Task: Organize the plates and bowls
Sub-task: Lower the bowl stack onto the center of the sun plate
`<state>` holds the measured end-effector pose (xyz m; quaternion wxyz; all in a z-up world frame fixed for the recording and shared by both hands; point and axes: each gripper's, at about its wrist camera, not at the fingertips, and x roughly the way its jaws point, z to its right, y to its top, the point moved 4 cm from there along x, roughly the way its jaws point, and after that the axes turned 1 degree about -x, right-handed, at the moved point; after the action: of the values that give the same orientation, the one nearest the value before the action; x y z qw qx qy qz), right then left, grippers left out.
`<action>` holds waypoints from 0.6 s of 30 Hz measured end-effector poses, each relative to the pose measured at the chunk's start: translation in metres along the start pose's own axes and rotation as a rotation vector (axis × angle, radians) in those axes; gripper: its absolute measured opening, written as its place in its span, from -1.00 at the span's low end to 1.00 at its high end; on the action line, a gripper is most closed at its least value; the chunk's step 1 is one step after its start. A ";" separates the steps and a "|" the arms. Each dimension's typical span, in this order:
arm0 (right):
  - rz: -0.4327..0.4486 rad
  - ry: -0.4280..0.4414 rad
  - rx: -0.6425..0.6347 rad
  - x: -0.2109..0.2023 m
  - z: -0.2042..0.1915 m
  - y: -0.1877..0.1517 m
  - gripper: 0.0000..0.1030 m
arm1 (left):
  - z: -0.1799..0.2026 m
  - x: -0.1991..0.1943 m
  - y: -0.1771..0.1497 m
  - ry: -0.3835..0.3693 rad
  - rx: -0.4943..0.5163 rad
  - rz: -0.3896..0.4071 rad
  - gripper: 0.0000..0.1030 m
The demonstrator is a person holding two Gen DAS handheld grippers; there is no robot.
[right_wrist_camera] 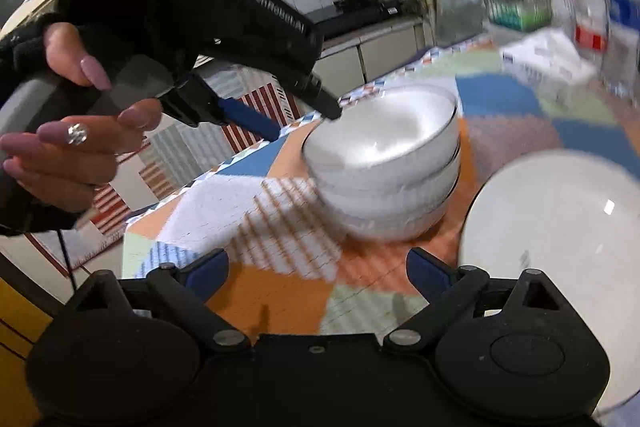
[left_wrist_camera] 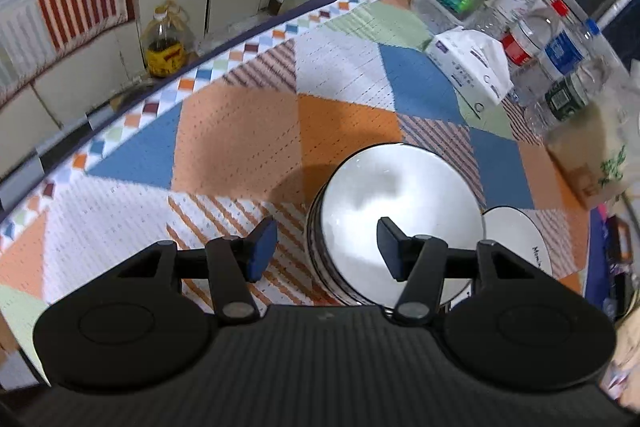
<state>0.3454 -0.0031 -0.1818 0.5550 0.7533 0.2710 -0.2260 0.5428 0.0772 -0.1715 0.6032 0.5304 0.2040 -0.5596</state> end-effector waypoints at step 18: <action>0.139 -0.472 -0.233 0.053 -0.025 -0.021 0.80 | -0.017 0.053 0.001 -0.164 -0.012 -0.073 0.05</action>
<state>0.3728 0.0341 -0.2237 0.6999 0.6276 0.1058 -0.3241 0.5653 0.0674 -0.2215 0.6003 0.4713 0.1765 -0.6215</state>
